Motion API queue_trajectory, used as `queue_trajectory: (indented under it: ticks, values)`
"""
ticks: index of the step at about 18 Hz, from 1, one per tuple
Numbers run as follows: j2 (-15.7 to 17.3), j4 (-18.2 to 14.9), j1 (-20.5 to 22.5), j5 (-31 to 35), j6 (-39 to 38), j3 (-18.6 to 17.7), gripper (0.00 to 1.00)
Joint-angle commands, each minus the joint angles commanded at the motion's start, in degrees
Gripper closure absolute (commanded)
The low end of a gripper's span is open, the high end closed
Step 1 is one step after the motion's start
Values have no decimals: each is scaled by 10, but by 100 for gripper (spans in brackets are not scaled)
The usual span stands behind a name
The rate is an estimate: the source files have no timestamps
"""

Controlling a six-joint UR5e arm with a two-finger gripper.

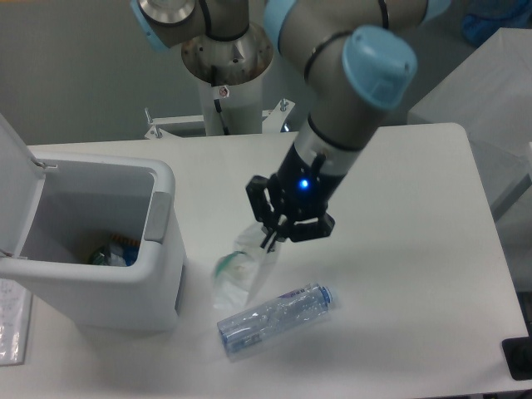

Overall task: Place the trash in the trash can
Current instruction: 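Lift the tissue packet and carry it over the white bin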

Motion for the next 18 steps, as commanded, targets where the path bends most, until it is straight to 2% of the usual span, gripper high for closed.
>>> queue_trajectory:
  ticks: [4,10,15,18]
  values:
    - [0,9,0,-36,-3,10,100]
    - [6,43,0,-98,-66,5,100]
    - [10,45,-8,-123,-114,4,100]
    - [28,45,-15,-137,-127,-11,100]
